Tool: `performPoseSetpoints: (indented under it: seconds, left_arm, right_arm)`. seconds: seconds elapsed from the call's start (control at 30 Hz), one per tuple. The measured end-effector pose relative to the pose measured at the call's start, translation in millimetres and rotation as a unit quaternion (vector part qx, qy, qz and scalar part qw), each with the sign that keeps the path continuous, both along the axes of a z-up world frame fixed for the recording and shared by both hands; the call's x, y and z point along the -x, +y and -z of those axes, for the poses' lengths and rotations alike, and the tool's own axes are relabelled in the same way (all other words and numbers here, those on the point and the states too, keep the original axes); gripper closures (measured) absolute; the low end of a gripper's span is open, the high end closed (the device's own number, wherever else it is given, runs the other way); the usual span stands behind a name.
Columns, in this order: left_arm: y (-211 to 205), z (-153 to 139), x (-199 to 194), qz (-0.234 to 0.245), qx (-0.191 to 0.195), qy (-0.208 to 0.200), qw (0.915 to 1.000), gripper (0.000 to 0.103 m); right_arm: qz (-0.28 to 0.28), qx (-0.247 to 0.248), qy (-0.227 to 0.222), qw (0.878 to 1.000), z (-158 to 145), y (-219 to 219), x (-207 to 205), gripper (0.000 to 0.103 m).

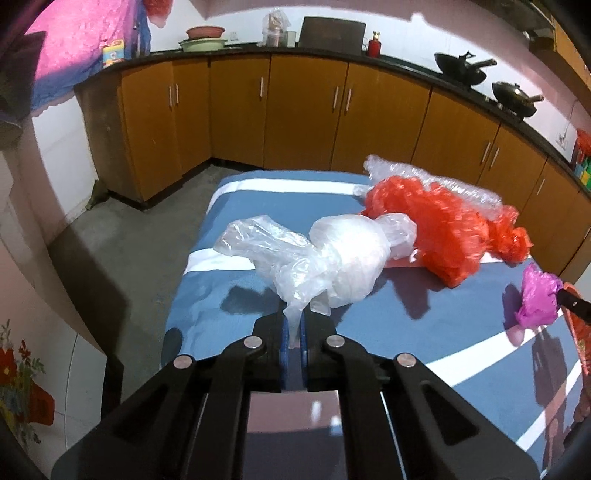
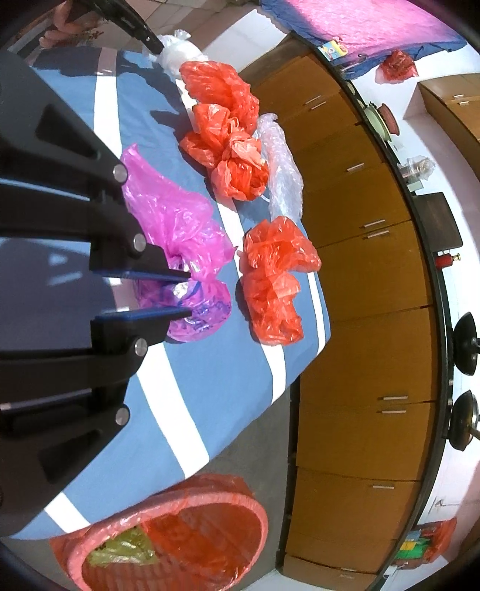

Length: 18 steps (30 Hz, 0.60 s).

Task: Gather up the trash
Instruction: 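Carry the clear bag and pink bag over the wastebasket with both grippers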

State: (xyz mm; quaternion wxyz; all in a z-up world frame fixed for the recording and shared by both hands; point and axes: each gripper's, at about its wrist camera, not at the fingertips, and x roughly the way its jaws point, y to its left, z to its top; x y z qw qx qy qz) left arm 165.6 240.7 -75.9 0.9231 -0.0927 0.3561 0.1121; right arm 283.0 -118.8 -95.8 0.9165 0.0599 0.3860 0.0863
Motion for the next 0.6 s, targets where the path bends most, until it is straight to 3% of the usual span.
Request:
performPoseSetpoints:
  seconds: [0.3,0.6]
  left_arm:
    - [-4,-24,36,-0.005,0.011,-0.03,0.9995,0.098]
    - [-41,-56,38,0.017,-0.01,-0.067,0.9976,0.098]
  right_arm:
    - [0.014,-0.01,-0.01,1.0,-14,-23,21,0.089]
    - [0.024,-0.013,-0.036,0.999,-36,-41,43,0.089]
